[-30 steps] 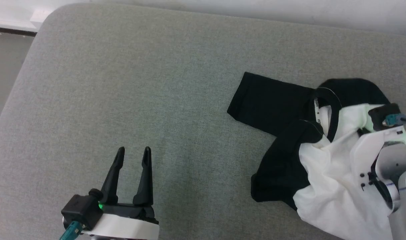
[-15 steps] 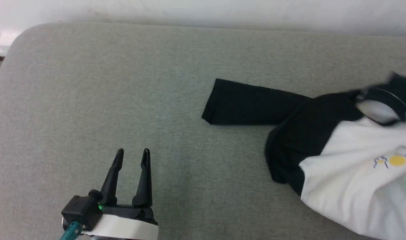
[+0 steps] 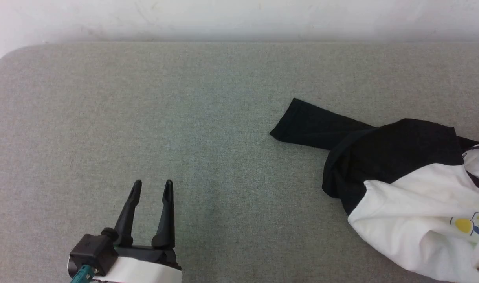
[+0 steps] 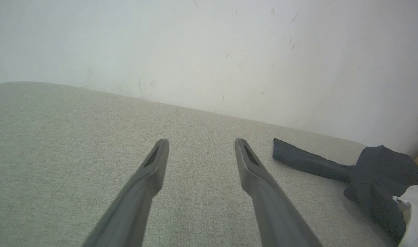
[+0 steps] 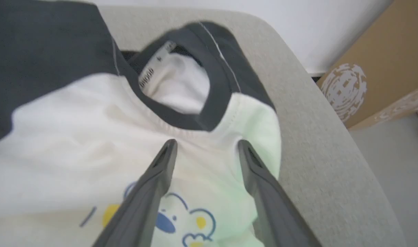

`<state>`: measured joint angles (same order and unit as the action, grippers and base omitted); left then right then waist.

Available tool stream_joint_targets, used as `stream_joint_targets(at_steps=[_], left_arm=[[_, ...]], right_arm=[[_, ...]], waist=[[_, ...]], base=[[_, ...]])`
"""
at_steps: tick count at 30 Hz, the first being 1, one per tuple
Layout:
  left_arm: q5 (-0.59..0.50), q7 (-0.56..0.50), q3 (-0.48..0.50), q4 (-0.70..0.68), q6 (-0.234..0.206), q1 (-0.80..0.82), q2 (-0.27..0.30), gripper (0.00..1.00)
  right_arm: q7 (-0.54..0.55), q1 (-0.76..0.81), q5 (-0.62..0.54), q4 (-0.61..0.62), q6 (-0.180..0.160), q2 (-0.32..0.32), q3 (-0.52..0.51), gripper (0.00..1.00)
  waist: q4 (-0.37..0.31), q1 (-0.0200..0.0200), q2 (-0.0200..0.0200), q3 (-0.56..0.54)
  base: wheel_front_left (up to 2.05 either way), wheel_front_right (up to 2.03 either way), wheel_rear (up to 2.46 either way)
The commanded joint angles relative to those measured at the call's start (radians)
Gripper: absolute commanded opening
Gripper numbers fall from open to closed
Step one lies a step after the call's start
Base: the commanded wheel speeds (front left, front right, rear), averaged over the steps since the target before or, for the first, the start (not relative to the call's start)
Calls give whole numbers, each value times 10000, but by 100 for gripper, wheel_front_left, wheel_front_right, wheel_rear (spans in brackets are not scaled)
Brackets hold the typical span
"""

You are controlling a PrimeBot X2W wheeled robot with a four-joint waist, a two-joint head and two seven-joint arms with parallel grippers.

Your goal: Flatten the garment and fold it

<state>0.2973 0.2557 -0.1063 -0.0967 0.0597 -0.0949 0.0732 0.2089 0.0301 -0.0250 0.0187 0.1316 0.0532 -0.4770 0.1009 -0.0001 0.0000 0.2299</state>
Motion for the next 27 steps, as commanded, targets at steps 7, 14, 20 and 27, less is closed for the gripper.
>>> stream_joint_targets(at_steps=[7,14,20,27], left_arm=[[-89,-3,-63,-128,-70,-259,87,100],[-61,28,74,-350,-138,-764,110,100],[-255,-172,-142,-826,-139,-586,190,100],[-523,-2218,-1594,-1568,341,1196,357,100]], right_arm=[[-2187,-58,702,1187,-9,-27,490,100],[-3235,937,1487,1631,-9,-28,672,100],[-3372,1160,1527,1832,-9,-29,776,100],[-3250,999,1568,2128,-9,-29,518,100]], waist=[[-49,1,0,-380],[-196,1,0,-622],[-423,1,0,-695],[-480,1,0,-375]], base=[[0,0,0],[0,0,0],[0,0,0],[0,0,0]])
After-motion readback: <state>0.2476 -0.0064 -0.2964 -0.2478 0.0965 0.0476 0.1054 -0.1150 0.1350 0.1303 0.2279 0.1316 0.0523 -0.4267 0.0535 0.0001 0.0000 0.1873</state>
